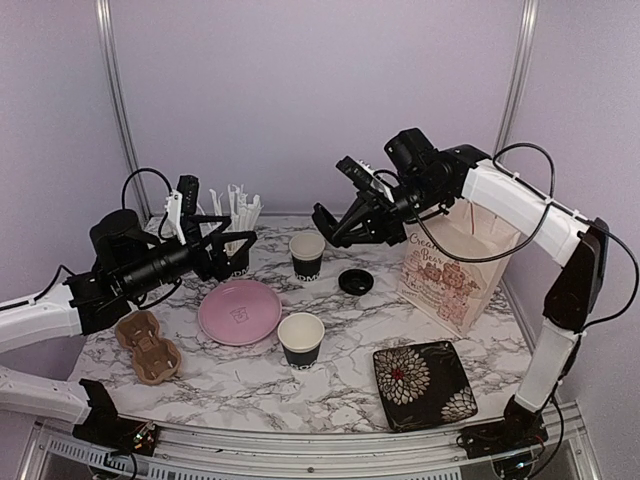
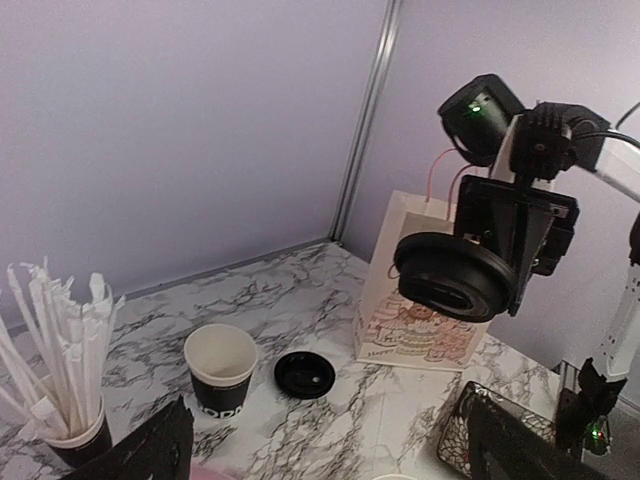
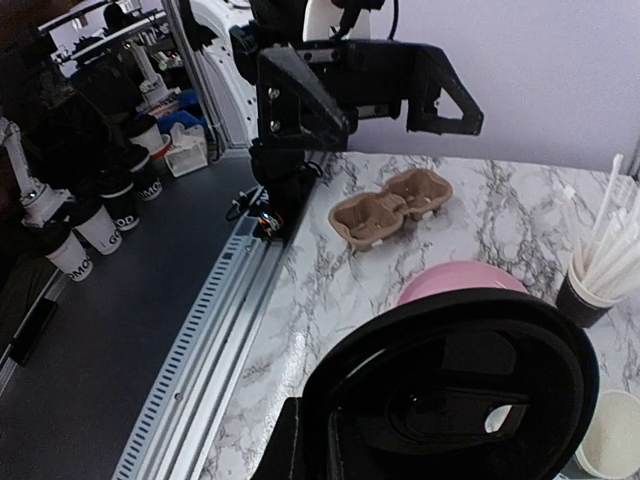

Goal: Pack the takeout coffee

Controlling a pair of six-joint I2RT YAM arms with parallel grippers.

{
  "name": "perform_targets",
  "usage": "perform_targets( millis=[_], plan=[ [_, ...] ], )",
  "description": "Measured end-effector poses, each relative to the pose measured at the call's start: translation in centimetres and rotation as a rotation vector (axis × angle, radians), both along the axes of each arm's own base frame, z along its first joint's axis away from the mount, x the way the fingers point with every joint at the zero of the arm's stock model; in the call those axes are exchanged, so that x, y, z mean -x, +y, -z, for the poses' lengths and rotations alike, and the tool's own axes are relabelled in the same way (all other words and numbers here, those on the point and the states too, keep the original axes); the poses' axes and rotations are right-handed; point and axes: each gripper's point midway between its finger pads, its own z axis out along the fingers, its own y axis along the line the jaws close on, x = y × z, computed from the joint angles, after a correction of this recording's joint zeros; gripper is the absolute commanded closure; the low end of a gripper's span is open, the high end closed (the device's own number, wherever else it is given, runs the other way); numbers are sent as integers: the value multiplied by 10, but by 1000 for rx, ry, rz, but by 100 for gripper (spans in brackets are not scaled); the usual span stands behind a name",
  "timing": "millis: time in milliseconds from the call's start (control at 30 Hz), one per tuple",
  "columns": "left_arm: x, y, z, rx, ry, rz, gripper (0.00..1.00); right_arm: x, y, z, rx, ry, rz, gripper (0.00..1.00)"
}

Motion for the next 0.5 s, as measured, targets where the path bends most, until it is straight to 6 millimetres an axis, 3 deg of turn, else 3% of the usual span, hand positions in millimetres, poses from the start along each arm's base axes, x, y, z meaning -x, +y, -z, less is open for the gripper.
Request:
perform_targets(
  millis=[133, 300, 500],
  plan=[
    [36, -25, -18, 58, -126, 117, 7, 21, 3, -23, -143, 105, -102, 100],
    [58, -48, -26, 83, -233, 182, 6, 42, 9, -38, -215, 188, -192, 100],
    [69, -82, -10, 31, -304, 213, 7, 67, 19, -46, -229, 224, -267, 100]
  ],
)
